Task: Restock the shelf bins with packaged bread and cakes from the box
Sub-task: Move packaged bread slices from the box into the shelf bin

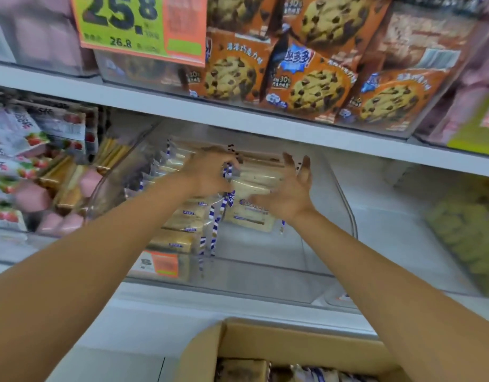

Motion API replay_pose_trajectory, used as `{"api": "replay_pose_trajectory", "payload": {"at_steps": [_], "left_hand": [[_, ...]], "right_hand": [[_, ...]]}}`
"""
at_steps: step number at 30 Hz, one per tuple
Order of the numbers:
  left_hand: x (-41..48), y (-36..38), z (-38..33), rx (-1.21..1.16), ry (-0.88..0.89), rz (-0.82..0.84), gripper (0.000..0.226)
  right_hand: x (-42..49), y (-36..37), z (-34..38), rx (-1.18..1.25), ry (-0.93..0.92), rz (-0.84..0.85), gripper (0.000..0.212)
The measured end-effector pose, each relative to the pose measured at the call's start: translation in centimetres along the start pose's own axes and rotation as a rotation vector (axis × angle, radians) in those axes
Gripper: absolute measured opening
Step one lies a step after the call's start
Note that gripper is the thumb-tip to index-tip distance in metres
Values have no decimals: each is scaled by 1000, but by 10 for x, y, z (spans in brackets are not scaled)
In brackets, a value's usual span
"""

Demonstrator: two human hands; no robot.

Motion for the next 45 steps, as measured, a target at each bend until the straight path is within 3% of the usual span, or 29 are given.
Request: {"api": "replay_pose_trajectory", "payload": {"at_steps": [4, 8, 10, 14, 19, 24, 28, 33, 37, 41, 45], "left_hand": [[-4, -3, 3, -85, -24, -13, 49], [-12, -6, 1, -49, -40, 63, 86], [-11, -5, -1, 34, -53, 91, 83], [-11, -2, 1, 80, -54, 31, 76], [-12, 1, 0, 113, -22, -43, 62], [-18, -2, -4, 40, -29, -99, 56], [-20, -3, -6, 13, -25, -110, 49], [-19, -2, -1, -14, -32, -93, 53], [-16, -2, 0, -6, -42, -59, 58], [-25, -7, -12, 82, -68, -40, 69], [-58, -8, -33, 49, -100, -139, 48]], "right_hand": [[9, 13, 2, 305, 39, 107, 117], [6, 22, 5, 397, -22, 86, 101], [4, 19, 2, 297, -51, 100, 104], [-2, 6, -3, -158, -169, 149, 122], [0, 9, 7, -650, -413, -55, 109], [2, 14, 1, -651, -454, -128, 97], [-7, 18, -6, -784, -441, -65, 118], [2, 17, 0, -781, -385, -122, 120], [-1, 15, -2, -792, -382, -28, 125], [-13, -6, 3, -587, -327, 7, 107], [-44, -23, 4, -396, -377, -52, 63]]}}
Point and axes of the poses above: each hand's wrist, its own x-axis towards the middle knuckle, its own y-axis out of the palm, z = x × y, the point moved 1 cm from there along x, towards the middle knuckle, and after that the axes turned 15 degrees about -x, right-handed, at the moved point
